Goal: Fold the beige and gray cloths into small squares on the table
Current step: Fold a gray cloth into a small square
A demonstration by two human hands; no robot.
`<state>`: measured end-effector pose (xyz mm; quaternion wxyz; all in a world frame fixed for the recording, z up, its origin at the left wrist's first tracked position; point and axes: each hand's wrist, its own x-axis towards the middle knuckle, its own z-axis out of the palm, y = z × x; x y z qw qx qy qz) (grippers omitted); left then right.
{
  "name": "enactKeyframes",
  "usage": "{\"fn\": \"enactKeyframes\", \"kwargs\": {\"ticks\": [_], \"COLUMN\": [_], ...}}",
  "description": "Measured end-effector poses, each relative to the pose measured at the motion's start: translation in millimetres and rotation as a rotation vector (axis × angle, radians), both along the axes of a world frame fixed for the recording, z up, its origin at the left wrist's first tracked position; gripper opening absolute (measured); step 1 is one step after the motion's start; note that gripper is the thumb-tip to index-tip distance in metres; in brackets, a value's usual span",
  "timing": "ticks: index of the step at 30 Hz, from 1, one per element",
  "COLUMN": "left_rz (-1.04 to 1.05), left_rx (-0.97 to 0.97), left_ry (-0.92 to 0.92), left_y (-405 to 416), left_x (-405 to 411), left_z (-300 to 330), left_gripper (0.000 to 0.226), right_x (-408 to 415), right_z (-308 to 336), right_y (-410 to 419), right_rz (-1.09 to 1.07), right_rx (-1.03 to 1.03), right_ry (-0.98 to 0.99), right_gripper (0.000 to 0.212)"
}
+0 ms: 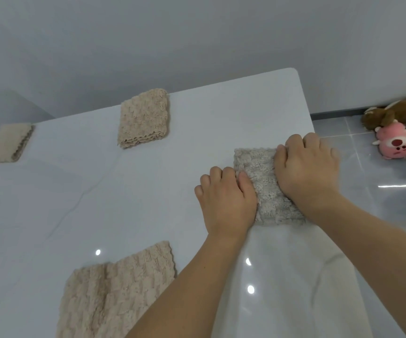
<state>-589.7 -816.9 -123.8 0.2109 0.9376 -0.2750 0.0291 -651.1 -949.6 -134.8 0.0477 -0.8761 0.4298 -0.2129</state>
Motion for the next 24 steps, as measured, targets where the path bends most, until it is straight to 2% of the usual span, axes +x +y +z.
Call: {"fn": "enactKeyframes", "kwargs": {"ticks": [5,10,12,20,22,24], "left_rz": [-0.017,-0.052,-0.062,-0.075,-0.086,-0.094], "left_rx": [0.012,0.009,0.017,0.0,-0.024,-0.042], "left_ry": [0.032,0.088,0.097,0.106,0.112,0.125], "left_y": [2.6,2.4,3.3,6.6,6.4,6.0], "left_x": [0.0,2.0,1.1,4.0,3.9,3.0], "left_z": [-0.4,2.5,3.2,4.4,5.1,4.9], "left_gripper": [0.031,0.034,0.035,0.037,0.033,0.035], "right_x": [-4.4,-8.0,-11.0,-11.7,-17.4,-23.0], "right_z": [3.5,12.1,15.4,19.3,18.3,16.5], "right_y": [-1.4,-5.1,-3.3,-0.6,-5.6,-12.2], "right_rz": [0.032,0.082,0.087,0.106,0.122,0.142], "right_rx": [0.162,0.36,0.421,0.494,0.584,0.762], "right_ry": [-0.124,-0.308,-0.363,-0.364,-0.428,-0.519], "right_gripper": [0.034,0.022,0.025,0.025,0.026,0.025]}}
